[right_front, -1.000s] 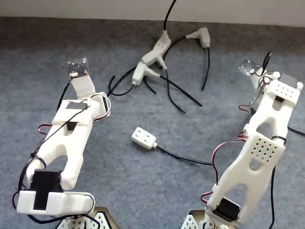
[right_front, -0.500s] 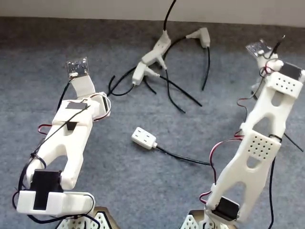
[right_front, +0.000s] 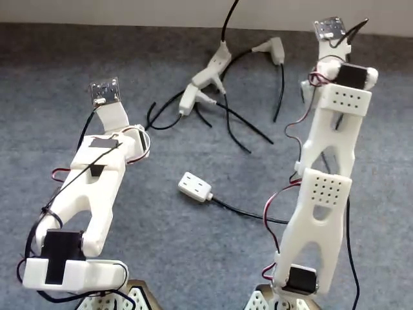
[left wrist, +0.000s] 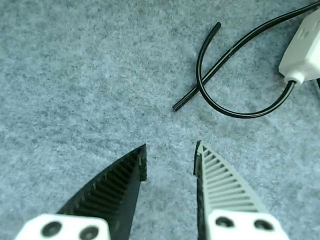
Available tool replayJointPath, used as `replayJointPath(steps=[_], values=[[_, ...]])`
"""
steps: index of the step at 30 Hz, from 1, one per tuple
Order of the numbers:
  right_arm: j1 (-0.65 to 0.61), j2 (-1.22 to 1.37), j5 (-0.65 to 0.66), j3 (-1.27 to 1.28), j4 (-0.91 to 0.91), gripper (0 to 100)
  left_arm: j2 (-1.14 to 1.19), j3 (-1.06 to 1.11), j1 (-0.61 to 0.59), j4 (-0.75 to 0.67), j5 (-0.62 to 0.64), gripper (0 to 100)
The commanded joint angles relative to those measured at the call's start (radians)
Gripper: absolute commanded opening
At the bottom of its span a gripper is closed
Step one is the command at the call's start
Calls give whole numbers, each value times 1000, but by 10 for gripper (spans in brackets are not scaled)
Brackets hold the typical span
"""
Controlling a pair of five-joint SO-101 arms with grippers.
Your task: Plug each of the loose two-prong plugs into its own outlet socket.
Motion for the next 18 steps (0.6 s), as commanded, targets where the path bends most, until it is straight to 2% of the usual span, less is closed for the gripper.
replayJointPath(steps=[1,7,13,18], values=[[-82,-61,-273,-39,42,23,-42,-4,-4,-14,8,171],[-245,-206,-560,108,42,23,-42,-5,-4,-14,8,171],[-495,-332,-704,352,38,23,-44,-7,-36,-14,9,171],[-707,-340,-756,377,36,23,-42,-50,-122,-11,9,171]])
